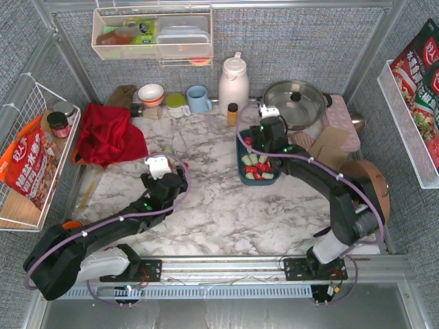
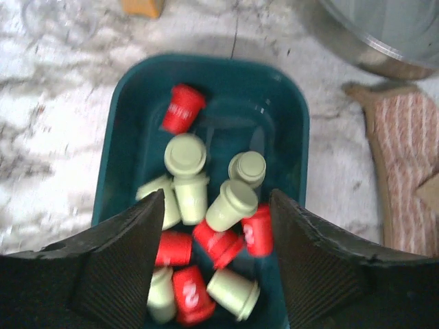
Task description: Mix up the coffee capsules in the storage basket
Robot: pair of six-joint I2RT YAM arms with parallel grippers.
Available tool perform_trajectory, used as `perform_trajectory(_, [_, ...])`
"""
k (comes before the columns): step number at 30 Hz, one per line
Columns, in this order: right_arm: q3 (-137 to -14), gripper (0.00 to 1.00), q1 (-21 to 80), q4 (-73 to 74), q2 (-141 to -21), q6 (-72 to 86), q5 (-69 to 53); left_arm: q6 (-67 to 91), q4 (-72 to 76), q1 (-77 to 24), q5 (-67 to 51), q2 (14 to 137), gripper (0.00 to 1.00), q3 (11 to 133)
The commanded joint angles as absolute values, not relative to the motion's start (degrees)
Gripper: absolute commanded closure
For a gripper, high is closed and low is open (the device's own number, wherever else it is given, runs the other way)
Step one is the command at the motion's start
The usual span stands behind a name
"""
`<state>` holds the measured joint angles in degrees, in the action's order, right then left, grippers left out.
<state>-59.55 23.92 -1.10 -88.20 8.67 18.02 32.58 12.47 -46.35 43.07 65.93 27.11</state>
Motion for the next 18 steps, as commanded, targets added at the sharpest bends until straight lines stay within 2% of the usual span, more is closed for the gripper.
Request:
perform_trajectory(1, [-67.6,0.3,21.2,-1.8,-95.3,7.2,15.2,39.9,4.7,-41.3,40.5,65.1,0.01,26.7])
perform_trajectory(4, [-71.0,0.25,20.9,3.1,-97.1,7.2,12.3,39.6,4.3,-36.8,36.5,65.7,0.01,27.1])
perform_trajectory(9, [-65.9,0.25,21.3,2.0,-91.4,9.8,7.2,36.8,5.8,-30.0,29.7,69.0,0.01,28.3])
perform_trajectory(14, [-60.9,0.25,21.6,1.7,-86.3,11.3,3.9,35.1,9.6,-26.1,24.3,74.2,0.2,30.0])
perform_trajectory(18, [-59.6,0.25,21.7,1.5,-84.3,11.8,2.2,34.5,11.7,-24.6,23.5,78.6,0.26,32.0])
